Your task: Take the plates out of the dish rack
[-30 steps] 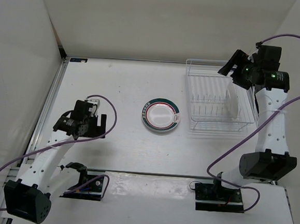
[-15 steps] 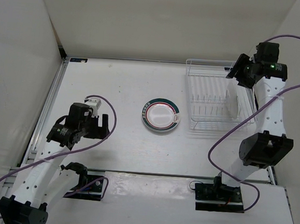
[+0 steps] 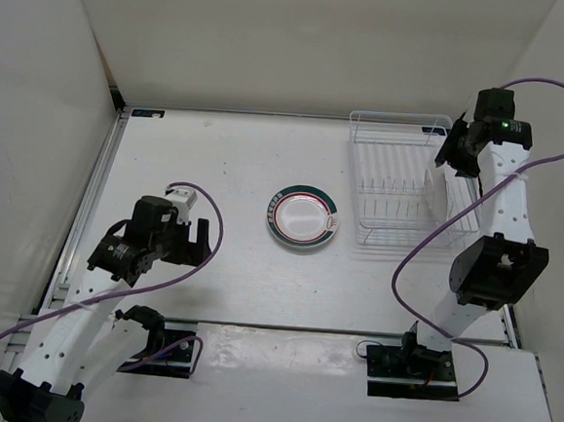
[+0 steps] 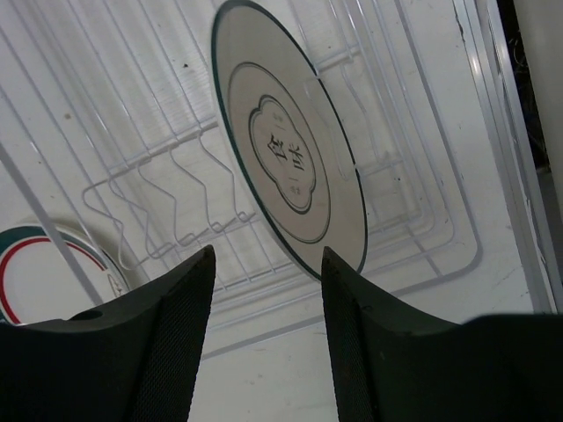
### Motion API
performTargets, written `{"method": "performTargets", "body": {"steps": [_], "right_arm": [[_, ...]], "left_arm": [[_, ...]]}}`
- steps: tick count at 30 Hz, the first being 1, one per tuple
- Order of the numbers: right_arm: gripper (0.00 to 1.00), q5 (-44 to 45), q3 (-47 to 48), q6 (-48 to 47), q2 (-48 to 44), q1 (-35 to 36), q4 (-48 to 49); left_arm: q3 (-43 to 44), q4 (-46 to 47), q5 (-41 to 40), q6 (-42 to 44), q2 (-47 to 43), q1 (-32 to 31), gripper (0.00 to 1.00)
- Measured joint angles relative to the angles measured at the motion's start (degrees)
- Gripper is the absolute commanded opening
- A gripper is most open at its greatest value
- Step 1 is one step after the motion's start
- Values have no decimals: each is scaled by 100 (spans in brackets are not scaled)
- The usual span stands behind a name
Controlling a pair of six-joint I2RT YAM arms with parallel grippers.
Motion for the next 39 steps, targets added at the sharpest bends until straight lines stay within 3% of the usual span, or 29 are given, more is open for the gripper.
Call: {"method": "performTargets", "body": {"steps": [4, 10, 15, 24, 39], "right_arm": [[52, 20, -151, -26, 42, -63, -17], [33, -74, -175, -61, 216, -116, 33], [32, -284, -175, -70, 463, -142, 122], [12, -549, -170, -282, 557, -136, 289], [0, -553, 249, -260, 651, -140, 264]], "left_arm": [[0, -2, 22, 0, 11, -7, 100], [0, -2, 26, 0, 76, -114, 100], [0, -7, 26, 0, 175, -170, 100], [0, -7, 26, 0, 201, -177, 100], [0, -9, 24, 2, 291, -177, 100]]}}
